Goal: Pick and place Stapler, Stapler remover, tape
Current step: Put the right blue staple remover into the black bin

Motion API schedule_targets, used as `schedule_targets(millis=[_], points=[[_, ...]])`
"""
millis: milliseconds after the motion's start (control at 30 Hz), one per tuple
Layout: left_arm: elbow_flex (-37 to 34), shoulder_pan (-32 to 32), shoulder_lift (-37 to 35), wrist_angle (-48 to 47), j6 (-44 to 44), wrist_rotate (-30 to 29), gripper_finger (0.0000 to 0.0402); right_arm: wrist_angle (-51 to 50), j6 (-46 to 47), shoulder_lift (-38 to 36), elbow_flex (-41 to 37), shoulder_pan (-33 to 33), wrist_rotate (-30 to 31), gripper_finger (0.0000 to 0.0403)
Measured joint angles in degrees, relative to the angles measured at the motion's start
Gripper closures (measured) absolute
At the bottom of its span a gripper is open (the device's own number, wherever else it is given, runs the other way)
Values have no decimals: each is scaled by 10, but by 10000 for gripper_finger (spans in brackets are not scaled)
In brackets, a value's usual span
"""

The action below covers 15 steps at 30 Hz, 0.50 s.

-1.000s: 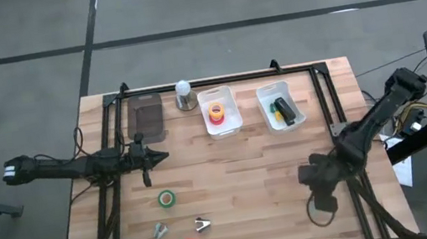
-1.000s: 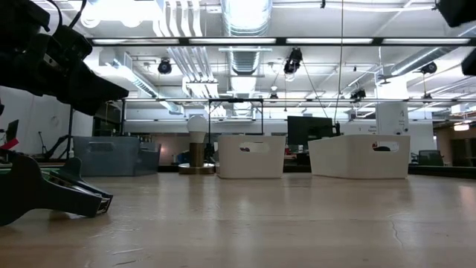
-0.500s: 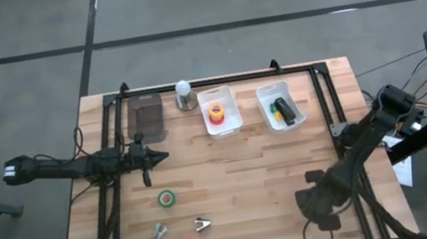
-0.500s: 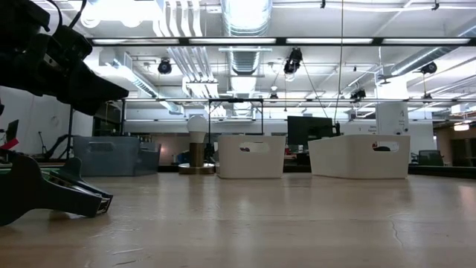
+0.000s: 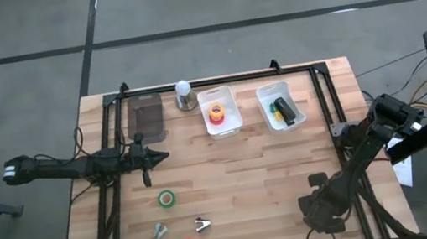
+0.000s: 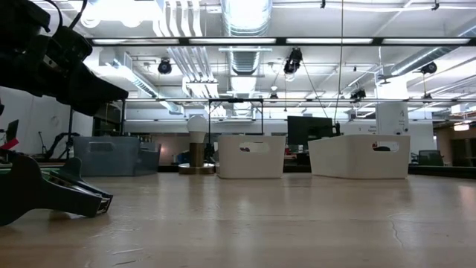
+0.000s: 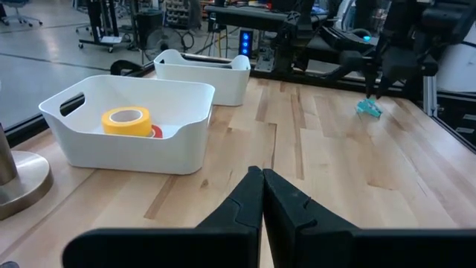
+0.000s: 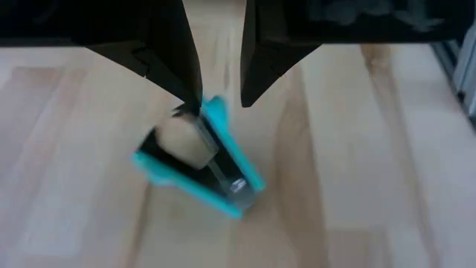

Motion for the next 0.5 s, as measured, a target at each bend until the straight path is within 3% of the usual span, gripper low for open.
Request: schedule_targets(millis=[500], points=[[0,0,0,-1,0,0,390,-1,1,13,-1,1,17,347]])
